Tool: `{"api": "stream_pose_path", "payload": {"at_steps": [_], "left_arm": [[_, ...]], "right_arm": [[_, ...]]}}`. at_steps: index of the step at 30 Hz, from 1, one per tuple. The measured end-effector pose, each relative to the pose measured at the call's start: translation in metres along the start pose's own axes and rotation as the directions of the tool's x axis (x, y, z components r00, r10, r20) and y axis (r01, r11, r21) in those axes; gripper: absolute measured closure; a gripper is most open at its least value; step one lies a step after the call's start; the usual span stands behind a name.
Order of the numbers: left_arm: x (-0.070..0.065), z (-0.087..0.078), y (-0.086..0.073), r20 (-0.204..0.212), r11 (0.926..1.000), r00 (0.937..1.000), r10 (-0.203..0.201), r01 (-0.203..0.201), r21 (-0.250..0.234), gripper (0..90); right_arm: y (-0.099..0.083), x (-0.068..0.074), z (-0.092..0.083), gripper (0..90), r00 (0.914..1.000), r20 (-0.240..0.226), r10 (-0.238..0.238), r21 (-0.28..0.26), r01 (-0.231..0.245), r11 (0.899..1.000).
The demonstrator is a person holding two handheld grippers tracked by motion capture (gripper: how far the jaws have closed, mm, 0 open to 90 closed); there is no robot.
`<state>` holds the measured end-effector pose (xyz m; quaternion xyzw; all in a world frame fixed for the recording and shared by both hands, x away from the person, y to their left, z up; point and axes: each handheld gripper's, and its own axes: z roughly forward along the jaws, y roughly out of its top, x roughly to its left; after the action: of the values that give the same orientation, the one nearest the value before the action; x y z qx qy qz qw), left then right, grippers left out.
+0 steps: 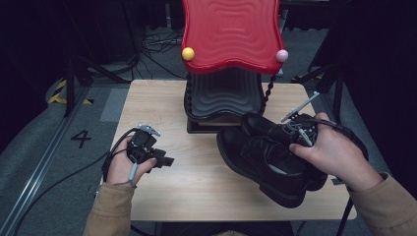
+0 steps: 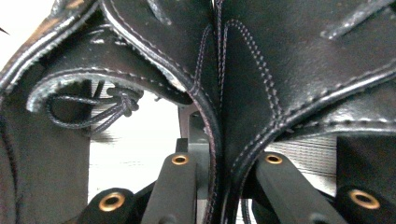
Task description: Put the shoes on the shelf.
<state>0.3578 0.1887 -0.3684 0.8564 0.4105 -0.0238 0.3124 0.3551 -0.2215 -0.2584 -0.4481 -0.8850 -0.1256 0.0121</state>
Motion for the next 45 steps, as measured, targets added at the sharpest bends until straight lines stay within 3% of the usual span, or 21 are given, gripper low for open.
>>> {"api": "stream_pose_path", "payload": {"at_steps": [14, 26, 35, 45], "left_arm": [[0.003, -0.004, -0.002, -0.001, 0.9998, 1.0, -0.01, 0.01, -0.015, 52.2], [0.003, -0.006, -0.002, -0.002, 0.9997, 0.9999, -0.01, 0.01, -0.023, 52.3], [0.004, -0.008, -0.004, -0.002, 0.9995, 0.9999, -0.015, 0.015, -0.029, 52.3], [0.006, -0.012, -0.008, -0.016, 0.9991, 0.9996, -0.025, 0.024, -0.035, 52.3]], "right_arm": [[0.012, -0.003, -0.043, 82.4, 0.9998, -0.013, 0.017, -0.062, -0.018, 0.998], [0.022, -0.006, -0.082, 82.5, 0.9996, -0.013, 0.027, -0.084, -0.028, 0.996], [0.023, -0.007, -0.121, 82.4, 0.9994, 0.001, 0.034, -0.087, -0.033, 0.996], [0.026, 0.004, -0.143, 82.4, 0.9998, -0.009, 0.019, -0.07, -0.019, 0.997]]}}
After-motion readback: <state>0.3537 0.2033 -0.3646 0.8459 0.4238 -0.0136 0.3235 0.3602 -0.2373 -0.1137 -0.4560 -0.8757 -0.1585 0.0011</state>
